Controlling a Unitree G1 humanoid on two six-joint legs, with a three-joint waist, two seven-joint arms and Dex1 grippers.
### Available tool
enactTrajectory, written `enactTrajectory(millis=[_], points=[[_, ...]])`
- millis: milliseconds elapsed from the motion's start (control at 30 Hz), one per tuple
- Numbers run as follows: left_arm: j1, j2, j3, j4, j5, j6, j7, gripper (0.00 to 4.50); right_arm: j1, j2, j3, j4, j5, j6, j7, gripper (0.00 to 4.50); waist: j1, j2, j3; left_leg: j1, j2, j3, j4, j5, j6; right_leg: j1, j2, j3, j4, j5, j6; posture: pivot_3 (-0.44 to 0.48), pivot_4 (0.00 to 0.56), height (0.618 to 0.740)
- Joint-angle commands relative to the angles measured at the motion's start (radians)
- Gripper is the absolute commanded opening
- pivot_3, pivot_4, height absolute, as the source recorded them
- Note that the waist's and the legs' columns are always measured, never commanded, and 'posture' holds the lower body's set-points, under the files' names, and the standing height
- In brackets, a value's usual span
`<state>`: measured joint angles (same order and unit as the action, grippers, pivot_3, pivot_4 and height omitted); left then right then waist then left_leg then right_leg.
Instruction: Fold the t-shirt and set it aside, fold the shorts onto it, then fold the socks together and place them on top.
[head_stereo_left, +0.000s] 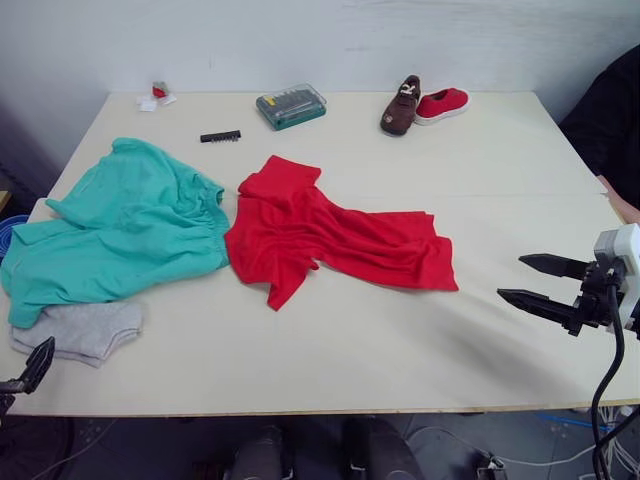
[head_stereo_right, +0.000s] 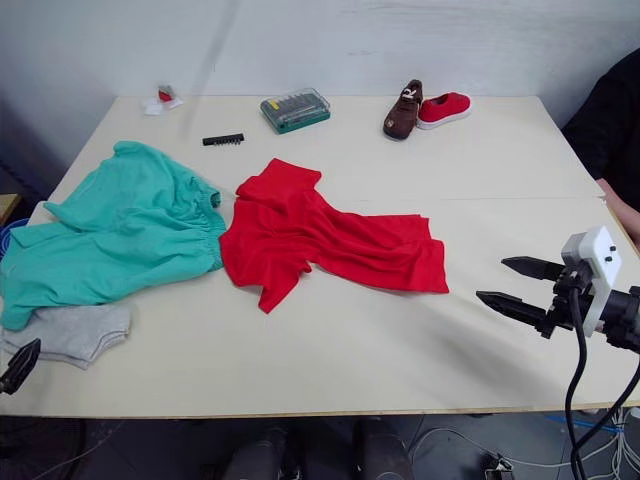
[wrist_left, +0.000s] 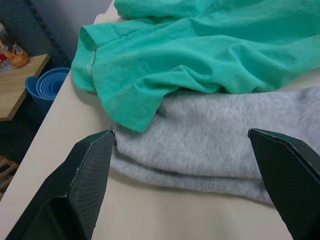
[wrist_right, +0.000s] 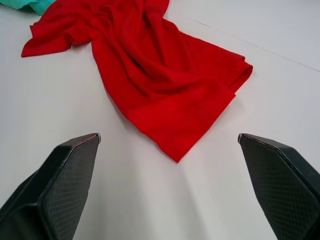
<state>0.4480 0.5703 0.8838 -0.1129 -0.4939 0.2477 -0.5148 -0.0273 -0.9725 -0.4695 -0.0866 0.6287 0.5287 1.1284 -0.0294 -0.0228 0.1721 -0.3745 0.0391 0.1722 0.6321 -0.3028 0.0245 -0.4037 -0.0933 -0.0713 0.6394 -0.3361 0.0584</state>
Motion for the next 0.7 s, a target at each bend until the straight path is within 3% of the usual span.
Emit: enactTrajectory(millis=[33,700], points=[[0.010,0.014,0.024,-0.044,0.000,0.008,0.014,4.48,-0.008,0.003,-0.035,-0.031,0.024,0.002,-0.007,4.50,0.000,0.000,0.000,0.000,0.000,0.000,0.000,0.000,0.000,0.000,0.000,0.000,0.000,0.000,0.000,0.000,0.150,0.740],[-0.016,0.030,0.005,-0.127,-0.021,0.069,0.021,4.48,0.005,-0.011,-0.048,-0.063,0.020,0.001,-0.030,4.50,0.000,0.000,0.000,0.000,0.000,-0.001,0.000,0.001,0.000,0.001,0.000,-0.001,0.000,0.000,0.000,0.000,0.150,0.740]])
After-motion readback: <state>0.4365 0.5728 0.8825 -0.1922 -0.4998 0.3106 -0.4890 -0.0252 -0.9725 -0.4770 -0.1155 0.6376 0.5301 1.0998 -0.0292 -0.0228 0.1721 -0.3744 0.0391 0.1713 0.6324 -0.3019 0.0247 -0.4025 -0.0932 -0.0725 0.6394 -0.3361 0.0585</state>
